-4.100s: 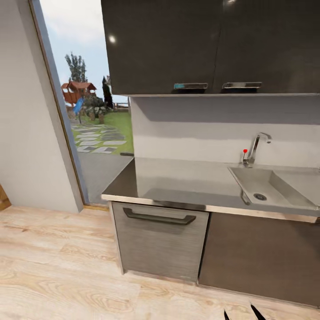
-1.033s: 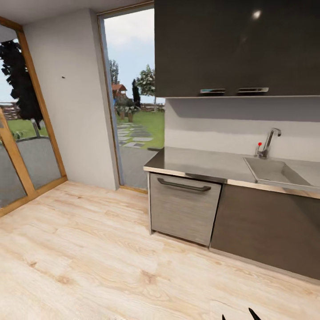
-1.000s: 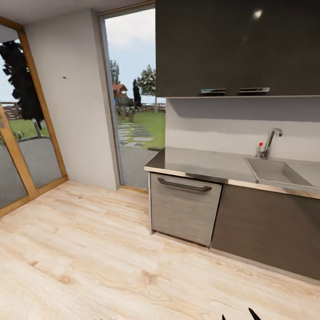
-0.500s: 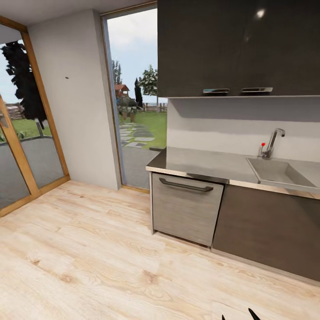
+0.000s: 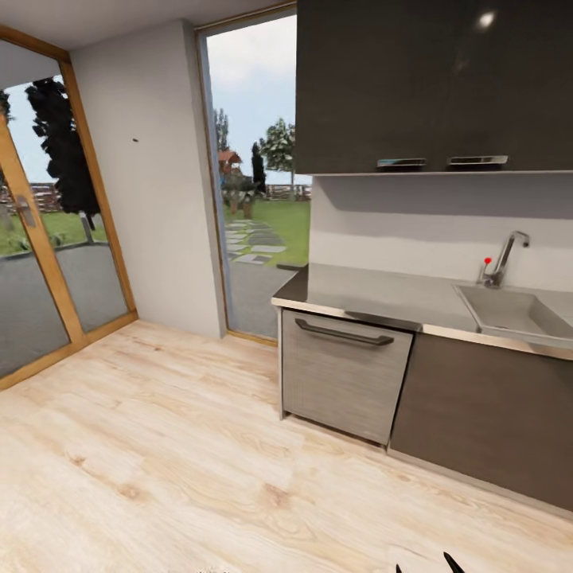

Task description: Put the three can of soda from the living room inside the tash can in the kitchen.

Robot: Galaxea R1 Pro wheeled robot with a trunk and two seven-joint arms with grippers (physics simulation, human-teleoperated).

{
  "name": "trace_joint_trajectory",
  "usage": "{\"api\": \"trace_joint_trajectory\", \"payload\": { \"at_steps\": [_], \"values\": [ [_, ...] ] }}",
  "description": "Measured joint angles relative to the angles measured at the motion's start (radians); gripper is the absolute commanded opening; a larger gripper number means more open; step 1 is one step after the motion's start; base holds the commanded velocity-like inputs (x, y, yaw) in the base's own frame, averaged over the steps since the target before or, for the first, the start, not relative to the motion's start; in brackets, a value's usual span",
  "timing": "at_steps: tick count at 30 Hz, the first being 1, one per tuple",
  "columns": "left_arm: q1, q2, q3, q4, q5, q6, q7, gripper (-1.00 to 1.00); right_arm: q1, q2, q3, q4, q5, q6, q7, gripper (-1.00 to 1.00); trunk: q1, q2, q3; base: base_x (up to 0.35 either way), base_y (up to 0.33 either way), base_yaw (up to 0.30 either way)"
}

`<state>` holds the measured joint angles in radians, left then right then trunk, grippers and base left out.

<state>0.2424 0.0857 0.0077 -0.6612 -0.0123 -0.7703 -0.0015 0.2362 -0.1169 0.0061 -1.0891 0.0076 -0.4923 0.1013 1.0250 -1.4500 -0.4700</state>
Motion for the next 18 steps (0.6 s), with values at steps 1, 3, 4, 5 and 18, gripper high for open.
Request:
{"api": "trace_joint_trajectory", "payload": {
  "at_steps": [1,3,4,5,18],
  "values": [
    [0.000,0.000,0.000,0.000,0.000,0.000,0.000,1.00,0.000,0.000,0.000,0.000,0.000,0.000,0.000,1.00,0.000,0.000,0.000,0.000,0.000,0.242],
    [0.000,0.000,0.000,0.000,0.001,0.000,0.000,1.00,0.000,0.000,0.000,0.000,0.000,0.000,0.000,1.00,0.000,0.000,0.000,0.000,0.000,0.244],
    [0.000,0.000,0.000,0.000,0.001,0.000,0.000,1.00,0.000,0.000,0.000,0.000,0.000,0.000,0.000,1.00,0.000,0.000,0.000,0.000,0.000,0.247],
    [0.000,0.000,0.000,0.000,0.000,0.000,0.000,1.00,0.000,0.000,0.000,0.000,0.000,0.000,0.000,1.00,0.000,0.000,0.000,0.000,0.000,0.248],
    [0.000,0.000,0.000,0.000,0.000,0.000,0.000,1.00,0.000,0.000,0.000,0.001,0.000,0.000,0.000,1.00,0.000,0.000,0.000,0.000,0.000,0.197]
  ]
}}
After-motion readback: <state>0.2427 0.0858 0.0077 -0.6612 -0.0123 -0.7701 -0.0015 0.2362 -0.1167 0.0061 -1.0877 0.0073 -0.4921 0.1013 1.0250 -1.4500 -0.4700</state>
